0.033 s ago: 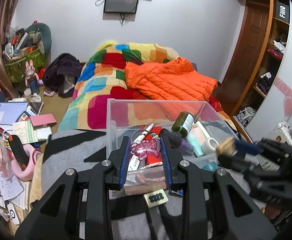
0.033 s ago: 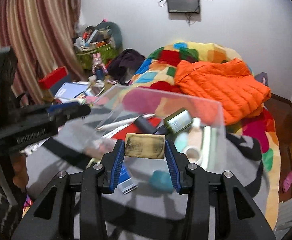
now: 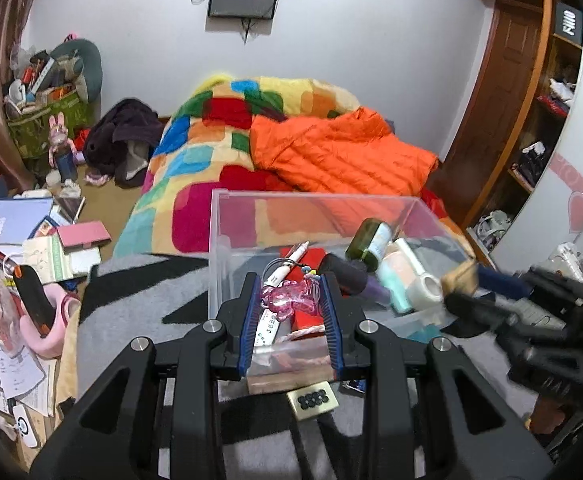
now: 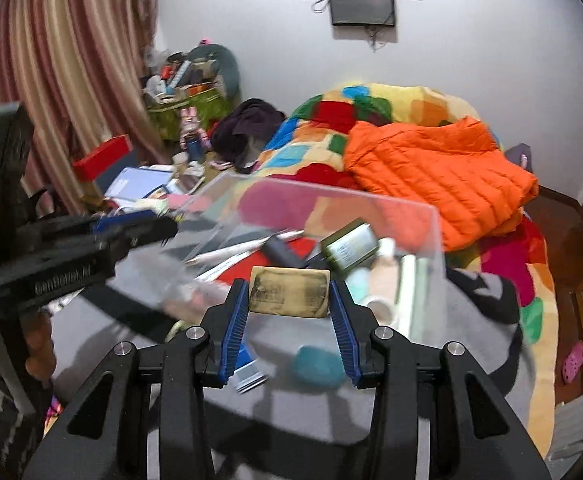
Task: Organize objects
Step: 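Drop the beige sponge in the box with the right tool while the left tool releases the keychain, then grasp the yellow dotted block with the left tool while the right tool grasps the blue tape roll, then carry the block and blue tape roll into the box and open both tools, then grasp the blue Max card with the right tool while the left tool grasps the wooden tube, then carry the card and wooden tube into the box and open both tools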
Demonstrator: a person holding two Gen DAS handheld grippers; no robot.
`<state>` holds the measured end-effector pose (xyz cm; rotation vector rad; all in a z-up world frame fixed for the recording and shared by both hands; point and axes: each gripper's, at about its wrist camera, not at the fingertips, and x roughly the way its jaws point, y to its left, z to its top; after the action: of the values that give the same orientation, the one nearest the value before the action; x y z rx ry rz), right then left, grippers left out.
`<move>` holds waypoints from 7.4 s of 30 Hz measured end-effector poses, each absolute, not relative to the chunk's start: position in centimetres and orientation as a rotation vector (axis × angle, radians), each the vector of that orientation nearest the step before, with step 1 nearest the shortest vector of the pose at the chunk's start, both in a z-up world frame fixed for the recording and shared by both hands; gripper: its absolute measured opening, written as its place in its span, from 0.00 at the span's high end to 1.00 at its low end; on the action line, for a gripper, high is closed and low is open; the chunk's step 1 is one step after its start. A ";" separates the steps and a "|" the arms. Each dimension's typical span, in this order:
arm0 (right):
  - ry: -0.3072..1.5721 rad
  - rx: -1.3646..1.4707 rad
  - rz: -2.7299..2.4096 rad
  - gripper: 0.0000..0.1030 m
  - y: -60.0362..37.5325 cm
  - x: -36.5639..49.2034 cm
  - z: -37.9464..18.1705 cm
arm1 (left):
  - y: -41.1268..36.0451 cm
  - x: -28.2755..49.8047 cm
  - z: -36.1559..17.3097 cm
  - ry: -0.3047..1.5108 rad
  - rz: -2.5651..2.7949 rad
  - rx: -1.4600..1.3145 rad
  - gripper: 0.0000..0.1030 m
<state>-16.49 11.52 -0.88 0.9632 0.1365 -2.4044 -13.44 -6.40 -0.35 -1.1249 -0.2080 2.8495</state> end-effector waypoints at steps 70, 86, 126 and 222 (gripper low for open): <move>0.088 1.233 -2.383 0.64 12.1 -16.4 -8.5 | -4.1 -10.5 -7.7 -0.134 2.706 -1.459 0.66; 0.057 1.140 -2.376 0.65 13.1 -13.8 -6.7 | -4.0 -7.5 -5.1 -0.176 2.747 -1.289 0.68; 0.054 1.124 -2.451 0.64 13.7 -20.8 -3.4 | -5.9 -15.4 -1.8 -0.222 2.784 -1.267 0.68; 0.177 1.105 -2.206 0.76 15.1 -12.9 -8.2 | -0.7 -14.1 -7.9 -0.088 2.804 -1.607 0.15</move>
<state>-12.87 15.07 -8.20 1.1054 0.1771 -2.2062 -14.14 -0.65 -7.92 -1.6067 -0.0877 2.8042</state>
